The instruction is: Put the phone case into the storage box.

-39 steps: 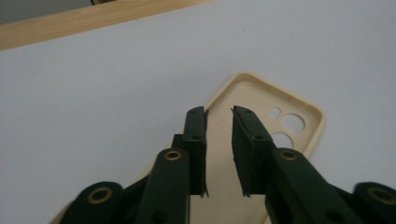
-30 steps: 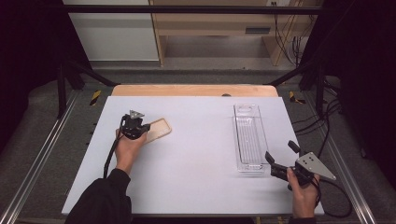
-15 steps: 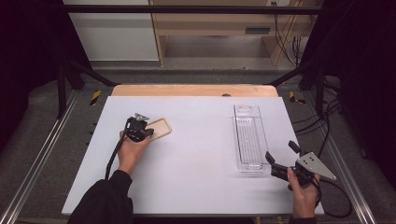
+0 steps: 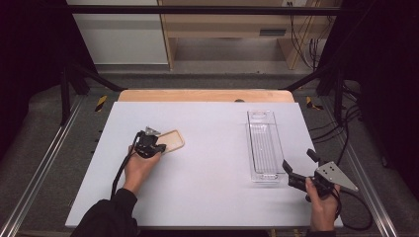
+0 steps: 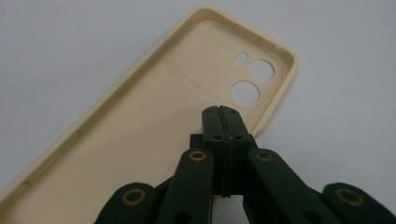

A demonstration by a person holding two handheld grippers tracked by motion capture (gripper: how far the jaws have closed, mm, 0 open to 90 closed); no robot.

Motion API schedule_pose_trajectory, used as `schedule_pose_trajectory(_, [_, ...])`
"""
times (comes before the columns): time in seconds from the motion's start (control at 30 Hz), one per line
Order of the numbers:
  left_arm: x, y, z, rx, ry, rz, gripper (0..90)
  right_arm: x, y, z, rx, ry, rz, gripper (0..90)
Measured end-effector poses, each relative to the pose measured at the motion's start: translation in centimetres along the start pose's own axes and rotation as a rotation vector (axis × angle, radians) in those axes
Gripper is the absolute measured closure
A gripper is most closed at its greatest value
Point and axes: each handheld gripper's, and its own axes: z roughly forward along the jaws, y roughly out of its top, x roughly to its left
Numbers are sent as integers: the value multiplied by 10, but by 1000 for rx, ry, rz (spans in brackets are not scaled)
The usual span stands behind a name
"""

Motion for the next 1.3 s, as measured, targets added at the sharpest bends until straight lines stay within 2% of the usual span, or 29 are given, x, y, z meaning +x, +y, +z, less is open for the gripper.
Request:
schedule_pose_trajectory(0.17, [-16,-10,-7,4,-41,14,900,0,0,0,1,1,0,56])
schedule_pose_trajectory(0.27, [-25,-16,-11,-5,-80,3,900,0,0,0,1,1,-1,56])
schedule_pose_trajectory(0.43, [-49,-31,-19,-25,-157,-22,900,0,0,0,1,0,2,56])
schedule_pose_trajectory(0.53, [-65,-40,-22,-38,-193,-22,900,0,0,0,0,-1,-3,56])
schedule_pose_trajectory(0.7, [-90,-50,-28,-59,-207,16,900,0,0,0,1,-2,2,56])
schedule_pose_trajectory(0.9, [-110,-55,-30,-68,-211,59,900,1,0,0,5,-2,-2,56])
schedule_pose_trajectory(0.97, [-116,-57,-30,-74,-223,56,900,0,0,0,4,-2,-3,56])
schedule_pose_trajectory(1.3, [-130,-54,-27,-62,-262,77,900,1,0,0,5,-1,-3,56])
